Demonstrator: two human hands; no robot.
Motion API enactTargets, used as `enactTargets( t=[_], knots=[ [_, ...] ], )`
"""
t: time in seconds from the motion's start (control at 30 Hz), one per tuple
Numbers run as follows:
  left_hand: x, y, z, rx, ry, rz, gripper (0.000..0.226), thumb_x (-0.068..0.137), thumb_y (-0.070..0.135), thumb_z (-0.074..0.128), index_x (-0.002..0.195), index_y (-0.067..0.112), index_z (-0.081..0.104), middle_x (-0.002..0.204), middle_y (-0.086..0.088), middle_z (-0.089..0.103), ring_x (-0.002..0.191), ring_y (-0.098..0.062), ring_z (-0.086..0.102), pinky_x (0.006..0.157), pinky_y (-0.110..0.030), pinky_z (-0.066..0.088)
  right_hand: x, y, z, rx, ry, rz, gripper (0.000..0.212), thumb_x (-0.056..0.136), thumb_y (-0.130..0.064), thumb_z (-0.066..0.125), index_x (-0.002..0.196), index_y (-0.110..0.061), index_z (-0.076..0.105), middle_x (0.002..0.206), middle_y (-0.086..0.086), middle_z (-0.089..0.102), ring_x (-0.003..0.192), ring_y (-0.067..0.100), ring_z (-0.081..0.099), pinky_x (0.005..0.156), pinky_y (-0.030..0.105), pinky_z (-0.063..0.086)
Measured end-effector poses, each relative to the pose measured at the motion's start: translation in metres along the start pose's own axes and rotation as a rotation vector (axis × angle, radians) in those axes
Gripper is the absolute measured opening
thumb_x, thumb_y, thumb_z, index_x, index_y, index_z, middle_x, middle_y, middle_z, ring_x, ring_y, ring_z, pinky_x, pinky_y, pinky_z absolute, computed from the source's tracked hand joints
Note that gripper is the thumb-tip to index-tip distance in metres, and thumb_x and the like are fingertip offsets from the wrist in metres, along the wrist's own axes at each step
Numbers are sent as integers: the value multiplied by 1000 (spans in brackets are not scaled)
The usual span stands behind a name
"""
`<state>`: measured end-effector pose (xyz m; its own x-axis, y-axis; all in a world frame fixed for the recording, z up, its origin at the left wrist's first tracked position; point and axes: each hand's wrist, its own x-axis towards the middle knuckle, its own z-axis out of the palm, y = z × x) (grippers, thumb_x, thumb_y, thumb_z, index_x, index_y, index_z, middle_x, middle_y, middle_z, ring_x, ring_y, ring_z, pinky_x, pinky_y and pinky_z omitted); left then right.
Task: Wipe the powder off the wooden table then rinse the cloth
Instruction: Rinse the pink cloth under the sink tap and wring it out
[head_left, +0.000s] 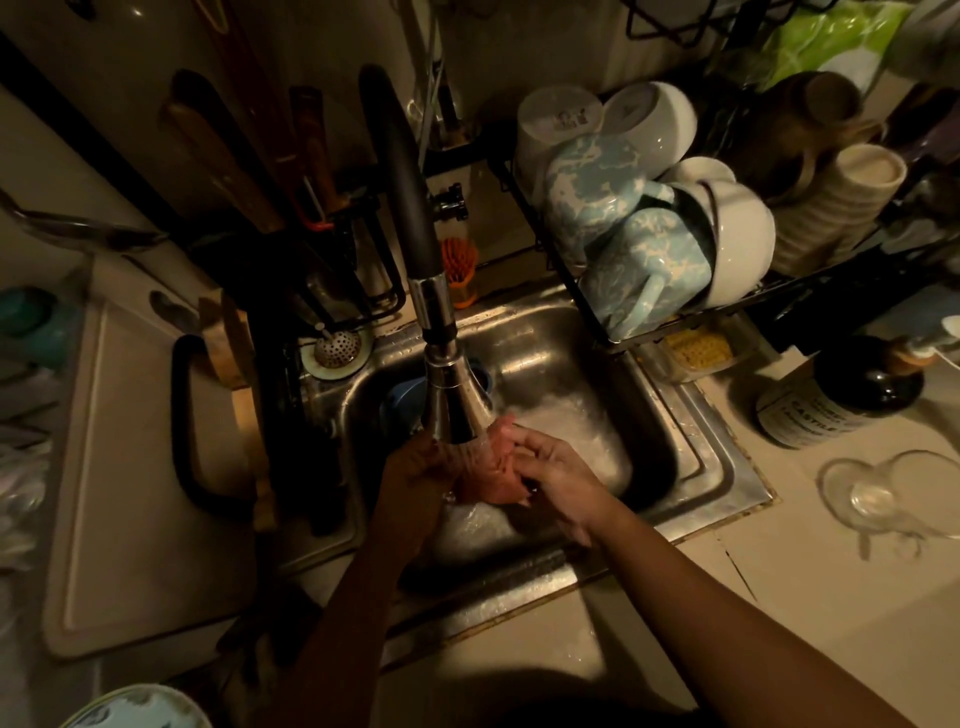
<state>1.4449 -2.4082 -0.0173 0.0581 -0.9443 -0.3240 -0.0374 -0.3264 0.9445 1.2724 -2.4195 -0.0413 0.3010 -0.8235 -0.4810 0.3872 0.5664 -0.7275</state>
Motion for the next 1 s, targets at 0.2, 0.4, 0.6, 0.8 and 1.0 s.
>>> enactTargets(
  t=[0.2,0.4,0.6,0.8,1.0],
  knots=[
    [0,-8,2,-24,43,-97,21,102,5,47,102,1,67,83,-28,70,73,-49,69,64,-58,59,-5,8,5,-204,-83,-160,24,90,1,69,112,7,62,78,9,70,65,23,63,68,32,55],
    [-14,3,16,-95,-38,-129,17,96,6,60,101,-9,66,85,-44,60,63,-41,60,63,-50,50,-2,12,2,-582,125,-281,7,92,-8,67,95,-9,73,84,15,69,75,18,62,76,32,51],
    [-8,-10,21,141,165,-102,18,90,-4,55,85,4,70,60,-22,65,46,-36,61,46,-47,55,-2,-1,-4,-882,18,-296,13,86,-13,67,74,-11,68,67,5,69,64,24,64,65,37,51],
    [-9,1,30,274,103,-69,18,92,14,65,93,-2,73,73,-10,72,67,-23,71,66,-36,60,6,5,-6,-909,203,-351,34,89,-5,68,63,-26,59,59,-9,62,58,2,60,60,19,46],
    [0,3,21,314,166,-107,21,73,30,70,81,11,73,70,-13,71,61,-31,69,57,-46,60,2,16,-4,-790,135,-334,19,86,-9,71,68,-11,65,64,1,67,60,18,63,62,35,52]
  ],
)
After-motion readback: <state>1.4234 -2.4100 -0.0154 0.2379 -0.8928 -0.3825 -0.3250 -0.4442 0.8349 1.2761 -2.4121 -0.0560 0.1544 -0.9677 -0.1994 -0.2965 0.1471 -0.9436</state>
